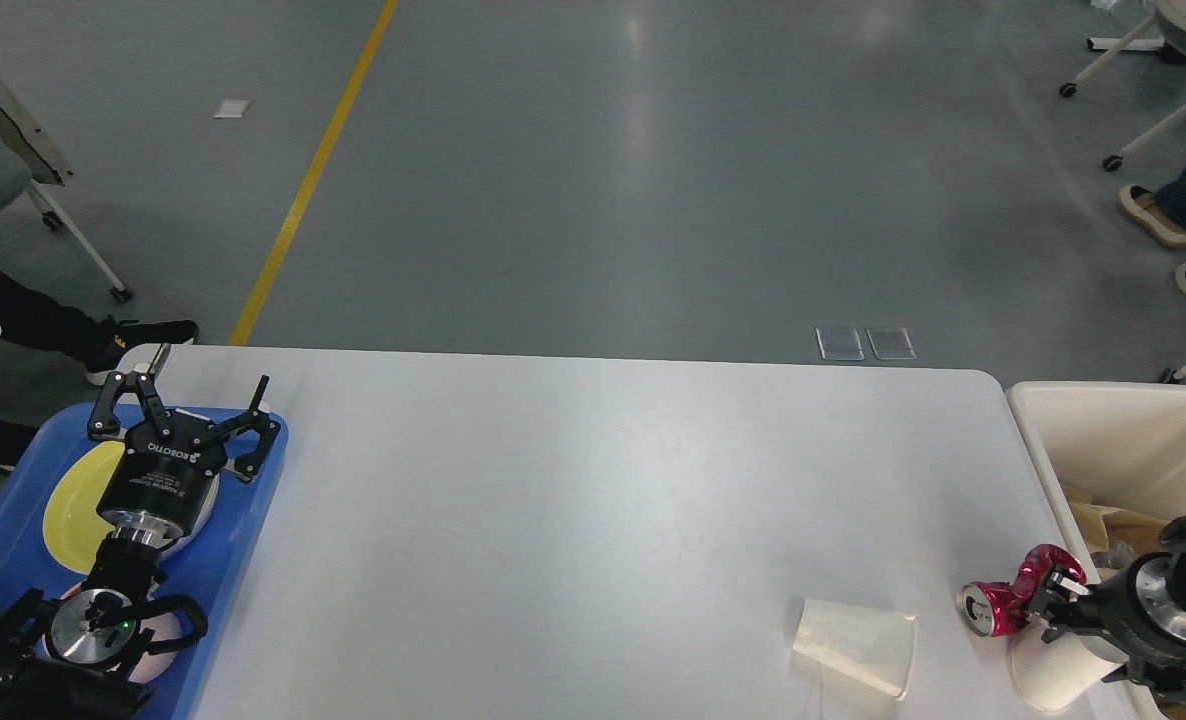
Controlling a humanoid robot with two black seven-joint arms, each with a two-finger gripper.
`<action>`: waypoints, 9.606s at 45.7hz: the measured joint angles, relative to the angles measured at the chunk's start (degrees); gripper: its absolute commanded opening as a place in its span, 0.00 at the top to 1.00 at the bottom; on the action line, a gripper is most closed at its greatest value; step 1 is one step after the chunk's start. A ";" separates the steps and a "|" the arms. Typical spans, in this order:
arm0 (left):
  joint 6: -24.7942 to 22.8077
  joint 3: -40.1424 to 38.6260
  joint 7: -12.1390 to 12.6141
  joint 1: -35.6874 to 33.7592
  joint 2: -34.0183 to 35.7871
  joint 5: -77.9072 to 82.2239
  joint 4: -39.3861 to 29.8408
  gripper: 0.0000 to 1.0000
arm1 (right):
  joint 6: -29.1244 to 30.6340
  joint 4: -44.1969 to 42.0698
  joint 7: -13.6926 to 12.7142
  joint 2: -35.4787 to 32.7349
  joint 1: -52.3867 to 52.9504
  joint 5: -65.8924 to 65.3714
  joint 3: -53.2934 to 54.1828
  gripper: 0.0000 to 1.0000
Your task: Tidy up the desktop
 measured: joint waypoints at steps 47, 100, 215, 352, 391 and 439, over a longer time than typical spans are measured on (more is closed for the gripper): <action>0.00 0.00 0.00 0.00 0.00 0.00 -0.01 0.03 | 29.06 8.34 0.07 -4.53 47.85 0.57 -26.66 1.00; 0.00 0.00 0.00 0.00 0.00 0.00 -0.05 0.03 | -3.47 -33.22 0.05 -4.35 -22.26 0.73 14.46 1.00; 0.00 0.00 0.00 0.00 0.01 0.00 0.00 0.03 | 42.03 4.58 -3.82 15.52 54.49 -4.98 -11.36 0.00; -0.01 0.00 0.00 0.00 0.00 0.00 -0.09 0.03 | 3.35 4.31 -0.49 30.88 2.43 -50.57 4.37 1.00; -0.01 0.03 0.00 0.00 0.00 0.00 -0.09 0.03 | 15.33 14.39 1.13 24.30 31.15 -6.29 -0.63 1.00; -0.03 0.06 -0.01 0.00 0.00 0.00 -0.09 0.03 | 22.49 18.54 0.78 14.05 55.54 5.30 -20.19 1.00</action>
